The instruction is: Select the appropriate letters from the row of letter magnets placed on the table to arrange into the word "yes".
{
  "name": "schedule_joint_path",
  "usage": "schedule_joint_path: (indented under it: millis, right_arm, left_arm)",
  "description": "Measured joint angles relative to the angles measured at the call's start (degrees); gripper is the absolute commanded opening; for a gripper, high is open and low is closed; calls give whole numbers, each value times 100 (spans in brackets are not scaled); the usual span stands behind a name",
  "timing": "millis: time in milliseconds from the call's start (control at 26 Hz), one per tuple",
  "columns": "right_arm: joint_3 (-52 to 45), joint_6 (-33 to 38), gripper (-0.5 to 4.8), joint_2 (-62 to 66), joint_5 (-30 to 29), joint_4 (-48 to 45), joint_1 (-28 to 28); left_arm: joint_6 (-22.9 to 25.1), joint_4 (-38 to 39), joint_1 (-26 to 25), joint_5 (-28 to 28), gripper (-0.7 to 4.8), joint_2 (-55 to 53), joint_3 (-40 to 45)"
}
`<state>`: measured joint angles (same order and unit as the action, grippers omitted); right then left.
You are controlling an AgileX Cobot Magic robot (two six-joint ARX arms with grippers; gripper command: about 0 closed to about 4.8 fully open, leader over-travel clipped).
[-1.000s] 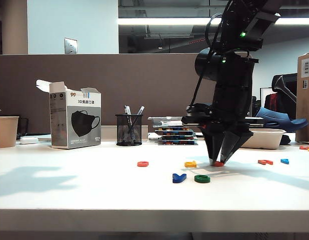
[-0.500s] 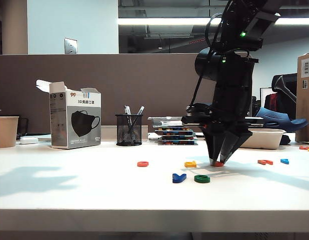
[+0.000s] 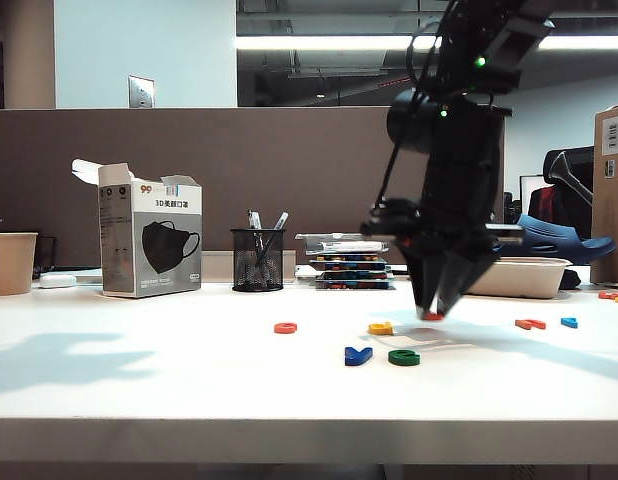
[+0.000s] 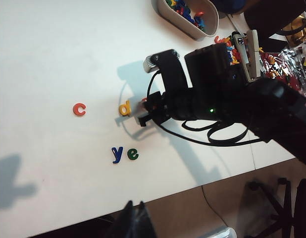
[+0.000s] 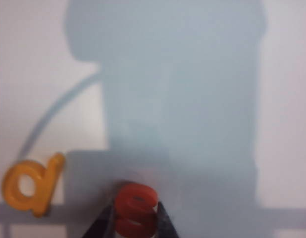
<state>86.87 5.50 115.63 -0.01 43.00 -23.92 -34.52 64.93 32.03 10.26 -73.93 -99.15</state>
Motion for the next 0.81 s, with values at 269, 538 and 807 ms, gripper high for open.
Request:
schedule_joint_path:
  millis: [269, 538, 807]
  right_arm:
    - [551, 245, 76, -9, 0, 455, 0]
    - [560, 892, 76, -142, -4, 1064, 0]
    - [560, 1014, 75, -815, 4, 1246, 0]
  left_arm:
    - [0, 0, 0, -2, -5, 0, 0]
    - [0, 0, 0, 0, -5, 0, 0]
    - [0, 0, 0, -2, -5, 0, 0]
